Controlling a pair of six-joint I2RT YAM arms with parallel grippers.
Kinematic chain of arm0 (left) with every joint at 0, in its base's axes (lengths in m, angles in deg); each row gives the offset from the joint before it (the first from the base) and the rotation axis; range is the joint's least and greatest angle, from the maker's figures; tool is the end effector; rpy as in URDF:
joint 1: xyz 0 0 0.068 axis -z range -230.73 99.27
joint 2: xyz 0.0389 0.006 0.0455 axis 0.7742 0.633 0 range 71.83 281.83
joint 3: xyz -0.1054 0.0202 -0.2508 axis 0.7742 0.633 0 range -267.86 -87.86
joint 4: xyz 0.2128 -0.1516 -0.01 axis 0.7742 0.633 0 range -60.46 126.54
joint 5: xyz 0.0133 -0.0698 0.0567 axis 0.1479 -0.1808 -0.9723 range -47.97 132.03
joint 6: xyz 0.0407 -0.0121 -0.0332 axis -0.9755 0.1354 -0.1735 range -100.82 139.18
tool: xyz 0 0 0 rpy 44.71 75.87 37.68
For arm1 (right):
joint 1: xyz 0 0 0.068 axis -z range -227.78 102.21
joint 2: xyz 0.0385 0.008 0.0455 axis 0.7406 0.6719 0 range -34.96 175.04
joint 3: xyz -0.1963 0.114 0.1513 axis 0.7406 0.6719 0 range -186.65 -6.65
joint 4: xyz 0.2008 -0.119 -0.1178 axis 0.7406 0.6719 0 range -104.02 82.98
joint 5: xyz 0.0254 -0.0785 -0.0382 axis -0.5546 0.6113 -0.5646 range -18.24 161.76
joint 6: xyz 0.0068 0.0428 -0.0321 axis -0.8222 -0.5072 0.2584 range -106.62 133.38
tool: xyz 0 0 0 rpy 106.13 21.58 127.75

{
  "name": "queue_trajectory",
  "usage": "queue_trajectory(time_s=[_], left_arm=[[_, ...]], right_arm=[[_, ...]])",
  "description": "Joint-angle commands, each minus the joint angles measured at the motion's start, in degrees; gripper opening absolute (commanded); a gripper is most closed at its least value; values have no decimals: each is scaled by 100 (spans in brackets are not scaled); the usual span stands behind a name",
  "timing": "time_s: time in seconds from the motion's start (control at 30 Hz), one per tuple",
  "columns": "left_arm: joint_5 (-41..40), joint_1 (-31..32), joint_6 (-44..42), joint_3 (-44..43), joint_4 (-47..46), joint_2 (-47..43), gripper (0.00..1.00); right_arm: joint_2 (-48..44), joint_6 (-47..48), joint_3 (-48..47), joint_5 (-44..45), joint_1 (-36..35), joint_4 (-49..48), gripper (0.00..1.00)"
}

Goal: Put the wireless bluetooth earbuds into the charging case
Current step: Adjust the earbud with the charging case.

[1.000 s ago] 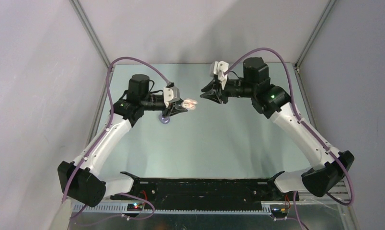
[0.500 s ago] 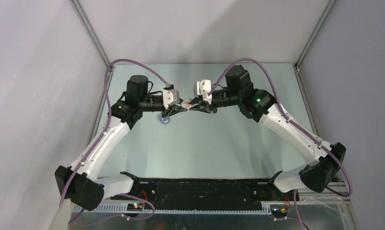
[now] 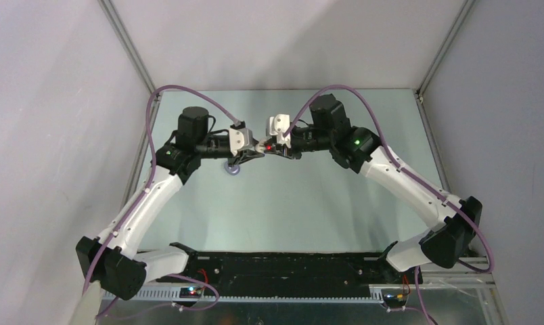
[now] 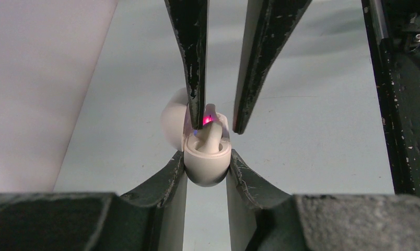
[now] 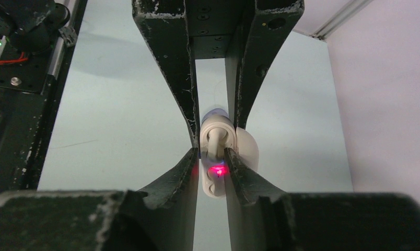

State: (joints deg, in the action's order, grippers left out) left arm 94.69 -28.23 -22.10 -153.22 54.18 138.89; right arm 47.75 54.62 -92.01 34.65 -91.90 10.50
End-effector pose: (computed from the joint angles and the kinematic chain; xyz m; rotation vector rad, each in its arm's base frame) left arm 0.2197 -0.1216 0.3669 1.4360 1.2496 -0.7043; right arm 0.2174 0.2405 0.4085 -1.5877 1.0927 0.6625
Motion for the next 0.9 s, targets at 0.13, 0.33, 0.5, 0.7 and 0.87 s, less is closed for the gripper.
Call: queue_trajectory(time_s=[0.13, 0.33, 0.5, 0.7, 0.87], left_arm=[[35, 56, -177, 65, -100, -147, 0], [39, 57, -178, 74, -108, -142, 0], [31, 51, -245, 76, -71, -154, 0], [154, 58, -762, 44, 123, -189, 0], [172, 81, -1010, -28, 261, -162, 0]], right_arm=[[13, -30, 21, 341, -111, -434, 23], [3, -42, 35, 311, -118, -386, 18], [-23, -15, 45, 208, -81, -314, 2], [-48, -251, 57, -78, 72, -347, 0], [-37, -381, 151, -119, 154, -495, 0]])
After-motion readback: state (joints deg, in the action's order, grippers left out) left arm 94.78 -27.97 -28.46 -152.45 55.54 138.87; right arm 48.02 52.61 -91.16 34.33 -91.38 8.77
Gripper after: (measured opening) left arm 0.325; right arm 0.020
